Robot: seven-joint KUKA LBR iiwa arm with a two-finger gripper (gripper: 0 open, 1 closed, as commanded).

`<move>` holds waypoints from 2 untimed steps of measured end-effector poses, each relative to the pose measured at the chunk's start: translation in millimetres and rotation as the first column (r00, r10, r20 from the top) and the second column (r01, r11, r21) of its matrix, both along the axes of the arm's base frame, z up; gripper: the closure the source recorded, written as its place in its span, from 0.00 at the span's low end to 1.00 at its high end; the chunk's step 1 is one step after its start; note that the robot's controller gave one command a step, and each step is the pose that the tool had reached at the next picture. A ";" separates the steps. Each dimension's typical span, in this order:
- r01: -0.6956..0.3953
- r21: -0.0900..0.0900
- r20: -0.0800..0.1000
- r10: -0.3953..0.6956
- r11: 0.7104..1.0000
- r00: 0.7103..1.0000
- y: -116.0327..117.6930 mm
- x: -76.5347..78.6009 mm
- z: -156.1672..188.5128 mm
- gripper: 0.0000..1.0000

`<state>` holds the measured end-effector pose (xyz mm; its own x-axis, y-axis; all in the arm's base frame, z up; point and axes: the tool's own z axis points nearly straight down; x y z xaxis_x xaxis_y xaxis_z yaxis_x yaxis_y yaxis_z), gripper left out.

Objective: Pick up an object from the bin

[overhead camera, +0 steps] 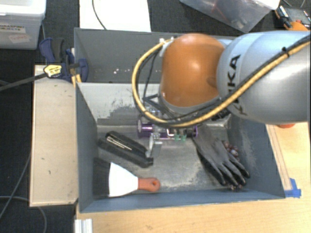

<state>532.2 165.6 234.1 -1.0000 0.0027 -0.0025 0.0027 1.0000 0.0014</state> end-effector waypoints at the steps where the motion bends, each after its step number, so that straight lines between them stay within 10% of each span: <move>1: 0.170 0.003 0.002 -0.170 0.985 0.985 14.9 28.3 -128.4 0.00; 2: 0.259 0.006 0.008 -0.259 0.966 0.966 28.2 23.3 -94.4 0.00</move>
Offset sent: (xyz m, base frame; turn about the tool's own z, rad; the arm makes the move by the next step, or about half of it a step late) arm 0.0222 0.0300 -0.0897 0.2690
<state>555.5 193.8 139.7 -0.9650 0.2621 -0.0106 0.2620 0.9650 0.0073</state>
